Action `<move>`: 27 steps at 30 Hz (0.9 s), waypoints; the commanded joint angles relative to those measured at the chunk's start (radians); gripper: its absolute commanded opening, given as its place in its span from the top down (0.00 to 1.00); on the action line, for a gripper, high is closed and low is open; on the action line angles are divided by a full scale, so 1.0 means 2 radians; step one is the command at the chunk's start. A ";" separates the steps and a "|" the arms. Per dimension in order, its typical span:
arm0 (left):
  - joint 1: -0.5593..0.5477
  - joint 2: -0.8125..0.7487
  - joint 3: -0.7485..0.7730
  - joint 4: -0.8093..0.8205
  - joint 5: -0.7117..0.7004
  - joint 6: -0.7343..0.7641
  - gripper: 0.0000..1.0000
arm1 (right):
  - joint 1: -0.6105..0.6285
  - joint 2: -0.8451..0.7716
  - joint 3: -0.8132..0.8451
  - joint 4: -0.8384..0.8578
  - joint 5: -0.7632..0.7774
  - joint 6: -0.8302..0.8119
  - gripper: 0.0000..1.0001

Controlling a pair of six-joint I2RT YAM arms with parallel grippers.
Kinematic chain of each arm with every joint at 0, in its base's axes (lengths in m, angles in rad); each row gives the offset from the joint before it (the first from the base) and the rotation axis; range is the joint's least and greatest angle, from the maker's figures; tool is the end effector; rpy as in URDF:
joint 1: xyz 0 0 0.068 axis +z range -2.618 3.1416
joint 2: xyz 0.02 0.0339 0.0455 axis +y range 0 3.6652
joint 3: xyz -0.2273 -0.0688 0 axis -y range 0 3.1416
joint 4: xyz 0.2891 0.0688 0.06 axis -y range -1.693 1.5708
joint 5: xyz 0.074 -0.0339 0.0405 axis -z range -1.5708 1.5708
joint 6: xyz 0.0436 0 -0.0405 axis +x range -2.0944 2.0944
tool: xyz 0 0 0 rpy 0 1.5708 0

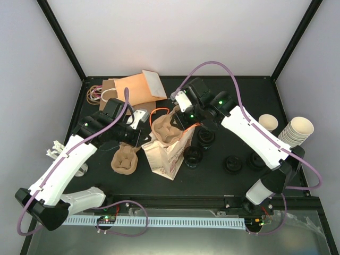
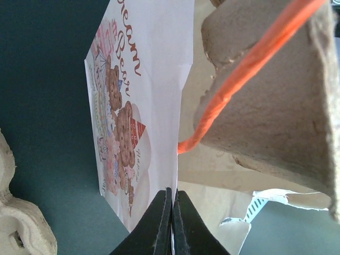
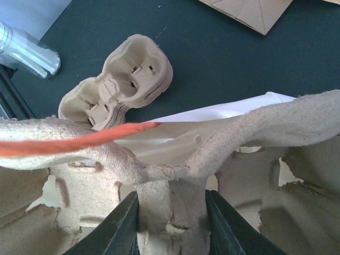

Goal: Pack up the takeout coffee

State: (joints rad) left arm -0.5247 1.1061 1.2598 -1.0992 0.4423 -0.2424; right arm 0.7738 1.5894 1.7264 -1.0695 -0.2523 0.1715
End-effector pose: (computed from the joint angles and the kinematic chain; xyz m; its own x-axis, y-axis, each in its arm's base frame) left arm 0.2166 -0.1469 0.3283 -0.8419 0.2367 -0.4849 0.4816 0.7350 -0.4774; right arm 0.2582 0.2675 0.3463 -0.6997 -0.4526 -0.5529 -0.6736 0.6758 0.2992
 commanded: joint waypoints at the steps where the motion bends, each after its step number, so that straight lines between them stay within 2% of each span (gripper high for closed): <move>1: 0.000 -0.004 -0.004 -0.029 0.016 0.015 0.96 | -0.001 0.003 0.005 0.015 0.019 0.041 0.67; 11: -0.001 -0.006 0.003 -0.047 0.021 0.037 0.95 | 0.000 -0.023 -0.030 0.067 0.031 0.047 0.67; 17: 0.001 -0.003 0.017 -0.053 -0.013 0.017 0.98 | 0.005 -0.044 -0.074 0.091 0.044 0.023 0.67; 27: 0.003 0.003 0.023 -0.040 -0.021 0.007 0.98 | 0.013 -0.068 -0.103 0.074 0.057 0.002 0.67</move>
State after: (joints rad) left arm -0.5247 1.1072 1.2671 -1.1618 0.4221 -0.2214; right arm 0.7948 1.4734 1.5387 -0.8978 -0.1871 0.1959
